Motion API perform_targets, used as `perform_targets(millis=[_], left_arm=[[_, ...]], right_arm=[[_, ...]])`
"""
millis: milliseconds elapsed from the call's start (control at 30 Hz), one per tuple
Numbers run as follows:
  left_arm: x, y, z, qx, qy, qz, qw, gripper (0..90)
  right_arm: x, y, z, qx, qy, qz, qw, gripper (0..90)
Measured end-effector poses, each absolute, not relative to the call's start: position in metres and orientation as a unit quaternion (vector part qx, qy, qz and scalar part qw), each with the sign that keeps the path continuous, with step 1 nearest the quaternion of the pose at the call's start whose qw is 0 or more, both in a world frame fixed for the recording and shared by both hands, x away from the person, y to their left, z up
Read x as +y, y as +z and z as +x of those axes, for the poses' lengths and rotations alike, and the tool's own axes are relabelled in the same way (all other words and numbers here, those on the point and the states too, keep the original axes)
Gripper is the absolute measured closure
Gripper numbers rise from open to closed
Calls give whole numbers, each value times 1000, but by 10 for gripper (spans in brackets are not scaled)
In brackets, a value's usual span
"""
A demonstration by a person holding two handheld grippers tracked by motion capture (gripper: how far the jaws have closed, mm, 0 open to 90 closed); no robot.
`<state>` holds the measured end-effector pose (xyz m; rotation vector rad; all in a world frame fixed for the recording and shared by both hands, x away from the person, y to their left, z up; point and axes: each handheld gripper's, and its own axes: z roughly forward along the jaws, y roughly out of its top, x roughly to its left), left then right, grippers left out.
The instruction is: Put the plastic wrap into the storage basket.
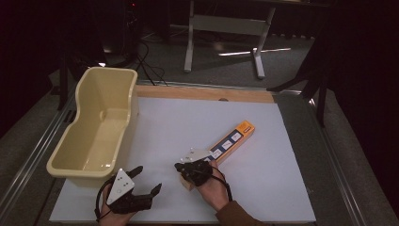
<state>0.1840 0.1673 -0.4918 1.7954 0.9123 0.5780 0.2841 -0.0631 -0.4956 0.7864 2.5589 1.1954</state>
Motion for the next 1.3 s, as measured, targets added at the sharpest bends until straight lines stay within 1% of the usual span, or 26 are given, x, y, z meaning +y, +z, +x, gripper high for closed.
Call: perform_targets(millis=[100, 200, 333, 500, 633, 700, 800, 933, 967, 1033, 1067, 1100, 1133, 1167, 1200, 1300], left_arm=[[168, -492, 184, 379, 238, 741, 501, 160], [169, -492, 184, 379, 238, 740, 502, 160], [169, -491, 183, 379, 238, 740, 503, 160], [169, -492, 183, 379, 238, 740, 503, 160], [168, -492, 183, 379, 239, 739, 502, 160], [168, -492, 183, 380, 238, 739, 502, 160], [168, -492, 183, 379, 238, 740, 503, 160], [168, -492, 183, 379, 238, 740, 502, 160], [168, -492, 183, 380, 238, 740, 502, 161], [168, -492, 183, 380, 238, 740, 502, 160], [168, -492, 183, 380, 238, 739, 502, 160], [168, -493, 183, 380, 237, 739, 503, 161], [168, -493, 183, 380, 238, 739, 502, 161], [168, -493, 184, 380, 237, 740, 502, 160], [168, -493, 184, 380, 237, 740, 502, 161], [167, -493, 184, 380, 237, 741, 501, 161]], right_arm=[[-57, -501, 288, 880, 384, 266, 92, 896], [-55, -498, 289, 884, 371, 272, 81, 898], [-57, -495, 287, 896, 349, 263, 77, 899], [-73, -490, 277, 911, 321, 253, 61, 900], [-82, -488, 273, 917, 302, 253, 68, 900], [-92, -488, 270, 920, 277, 260, 94, 900], [-112, -487, 267, 921, 266, 273, 78, 900], [-133, -486, 262, 927, 241, 273, 84, 900], [-145, -486, 260, 927, 233, 282, 87, 900], [-150, -486, 259, 926, 230, 285, 90, 900], [-160, -486, 259, 924, 226, 293, 94, 899], [-178, -486, 260, 917, 229, 314, 95, 899], [-178, -486, 260, 917, 229, 314, 95, 899], [-198, -485, 262, 907, 232, 338, 99, 899], [-198, -485, 262, 907, 232, 338, 99, 899], [-227, -485, 265, 891, 240, 371, 104, 898]])
